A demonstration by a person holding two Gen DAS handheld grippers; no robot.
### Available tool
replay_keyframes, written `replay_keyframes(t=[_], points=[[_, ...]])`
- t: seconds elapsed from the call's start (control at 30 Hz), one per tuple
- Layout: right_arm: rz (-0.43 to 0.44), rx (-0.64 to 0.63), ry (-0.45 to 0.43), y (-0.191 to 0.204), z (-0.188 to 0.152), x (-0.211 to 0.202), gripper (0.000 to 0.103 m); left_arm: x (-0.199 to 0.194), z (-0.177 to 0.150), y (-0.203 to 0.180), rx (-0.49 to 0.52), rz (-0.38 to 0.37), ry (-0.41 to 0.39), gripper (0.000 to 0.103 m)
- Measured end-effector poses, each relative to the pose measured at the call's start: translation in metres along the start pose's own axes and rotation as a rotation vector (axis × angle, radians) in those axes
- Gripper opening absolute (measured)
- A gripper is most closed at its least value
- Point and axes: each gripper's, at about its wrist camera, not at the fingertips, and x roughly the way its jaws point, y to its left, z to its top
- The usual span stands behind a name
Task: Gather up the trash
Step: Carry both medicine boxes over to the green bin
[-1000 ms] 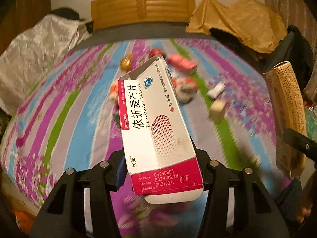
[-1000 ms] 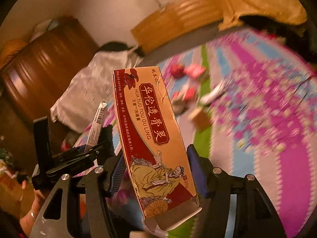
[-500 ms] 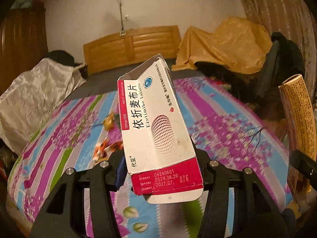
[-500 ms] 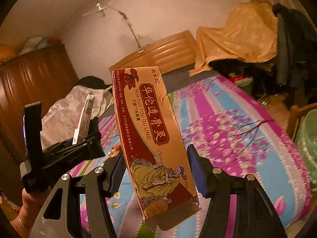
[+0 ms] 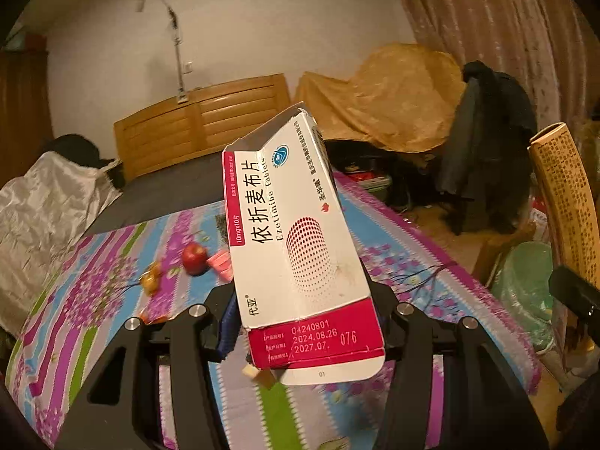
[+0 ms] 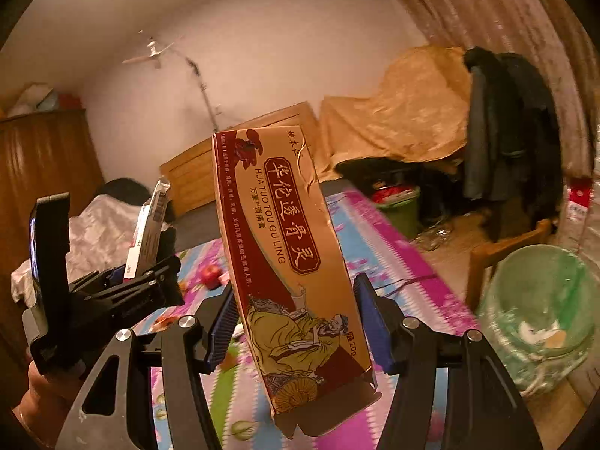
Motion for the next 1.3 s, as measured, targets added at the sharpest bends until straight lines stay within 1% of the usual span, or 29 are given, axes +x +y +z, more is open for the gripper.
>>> replay_keyframes(t=[0.3,0.57,0.7,0.97,1.07,1.17,1.27,1.3], points=[[-0.141,0.044,-0.066,-0.068,0.019,-0.024,0.061,0.016,0.021,-0.066,0.081,-0.090,-0.026,0.051],[-0.287,0.077,-0.100,-0.143,0.031,-0.049,0.061,0.033,0.032,-0.134,0.155,-0.184,-0.038,0.051],[-0.363,0.101,-0.110,-0.185,0.037,-0.063,0.061,0.042,0.034,-0.174,0.202,-0.247,-0.034,0.051],[-0.506,0.150,-0.082,-0.262,0.040,-0.081,0.061,0.061,0.030,-0.253,0.312,-0.375,-0.020,0.051],[-0.554,0.170,-0.063,-0.287,0.039,-0.086,0.061,0.067,0.029,-0.274,0.343,-0.429,-0.005,0.051],[-0.593,0.207,-0.032,-0.315,0.036,-0.088,0.061,0.079,0.024,-0.297,0.382,-0.527,0.041,0.051],[-0.621,0.239,0.000,-0.334,0.033,-0.087,0.061,0.090,0.015,-0.324,0.472,-0.607,0.090,0.051],[-0.625,0.253,0.019,-0.343,0.032,-0.085,0.061,0.093,0.013,-0.330,0.488,-0.631,0.107,0.051]])
